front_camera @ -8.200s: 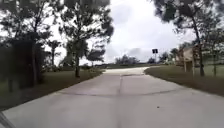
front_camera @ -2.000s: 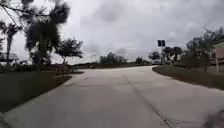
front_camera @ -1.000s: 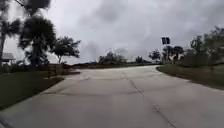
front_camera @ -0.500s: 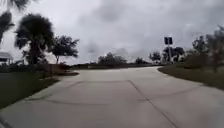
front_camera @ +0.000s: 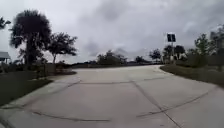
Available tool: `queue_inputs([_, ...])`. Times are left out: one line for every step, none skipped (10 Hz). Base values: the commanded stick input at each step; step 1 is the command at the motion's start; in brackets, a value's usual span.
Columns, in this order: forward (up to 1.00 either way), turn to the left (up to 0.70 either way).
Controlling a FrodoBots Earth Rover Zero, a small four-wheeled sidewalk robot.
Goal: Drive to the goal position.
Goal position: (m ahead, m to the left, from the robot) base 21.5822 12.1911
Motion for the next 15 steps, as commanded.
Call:
queue_inputs([0.85, 0.00])
queue_inputs([0.85, 0.00])
queue_inputs([0.85, 0.00])
queue_inputs([0.85, 0.00])
queue_inputs([0.85, 0.00])
queue_inputs([0.85, 0.00])
queue_inputs([0.85, 0.00])
queue_inputs([0.85, 0.00])
queue_inputs([0.85, 0.00])
queue_inputs([0.85, 0.00])
queue_inputs([0.85, 0.00])
queue_inputs([0.85, 0.00])
queue_inputs([0.85, 0.00])
queue_inputs([0.85, 0.00])
queue_inputs([0.85, 0.00])
